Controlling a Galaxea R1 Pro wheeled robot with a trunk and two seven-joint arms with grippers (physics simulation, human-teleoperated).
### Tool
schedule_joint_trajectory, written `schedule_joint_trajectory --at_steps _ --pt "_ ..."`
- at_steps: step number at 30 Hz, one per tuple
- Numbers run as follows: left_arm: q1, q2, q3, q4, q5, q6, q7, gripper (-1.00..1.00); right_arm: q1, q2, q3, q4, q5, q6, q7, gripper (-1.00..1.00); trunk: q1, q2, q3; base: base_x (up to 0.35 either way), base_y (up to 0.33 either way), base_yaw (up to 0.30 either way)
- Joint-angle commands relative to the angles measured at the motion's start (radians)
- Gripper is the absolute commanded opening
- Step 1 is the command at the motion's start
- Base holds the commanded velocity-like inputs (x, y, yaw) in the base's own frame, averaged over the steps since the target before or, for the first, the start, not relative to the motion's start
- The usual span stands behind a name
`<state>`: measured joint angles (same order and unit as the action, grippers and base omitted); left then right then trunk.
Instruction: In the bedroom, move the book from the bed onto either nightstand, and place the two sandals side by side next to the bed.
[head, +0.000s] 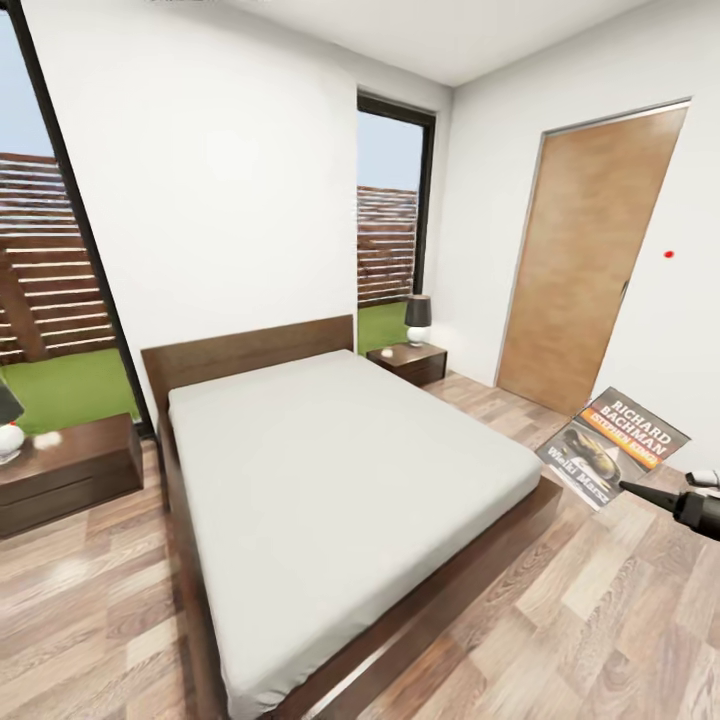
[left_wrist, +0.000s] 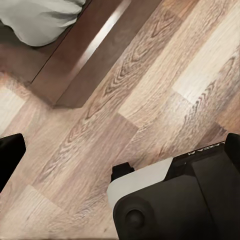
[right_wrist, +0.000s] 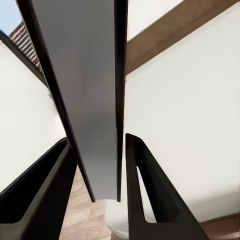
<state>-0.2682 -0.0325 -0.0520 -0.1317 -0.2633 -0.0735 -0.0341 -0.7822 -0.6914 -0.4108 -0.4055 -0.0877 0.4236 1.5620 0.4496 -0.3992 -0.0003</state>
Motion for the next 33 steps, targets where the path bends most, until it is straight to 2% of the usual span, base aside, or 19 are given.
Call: schedule_joint_trajectory --at_steps 1,14,33 --pt "-0.001 0.000 -0.005 0.001 -0.003 -0.003 0.000 1.00 0.000 0.000 -0.004 0.000 0.000 0.010 0.002 -1.00 0.000 -0.001 0.000 0.000 0.071 0.272" --pt "0.000 0.000 -0.005 0.001 -0.003 -0.003 0.000 1.00 0.000 0.002 -0.013 0.002 0.003 0.005 0.003 -1.00 0.000 -0.001 0.000 -0.045 0.102 0.283" --pt "0.000 0.000 -0.005 0.001 -0.003 -0.003 0.000 1.00 0.000 0.003 -0.011 0.000 0.007 0.004 0.002 -1.00 0.000 -0.001 0.000 -0.007 0.025 0.288"
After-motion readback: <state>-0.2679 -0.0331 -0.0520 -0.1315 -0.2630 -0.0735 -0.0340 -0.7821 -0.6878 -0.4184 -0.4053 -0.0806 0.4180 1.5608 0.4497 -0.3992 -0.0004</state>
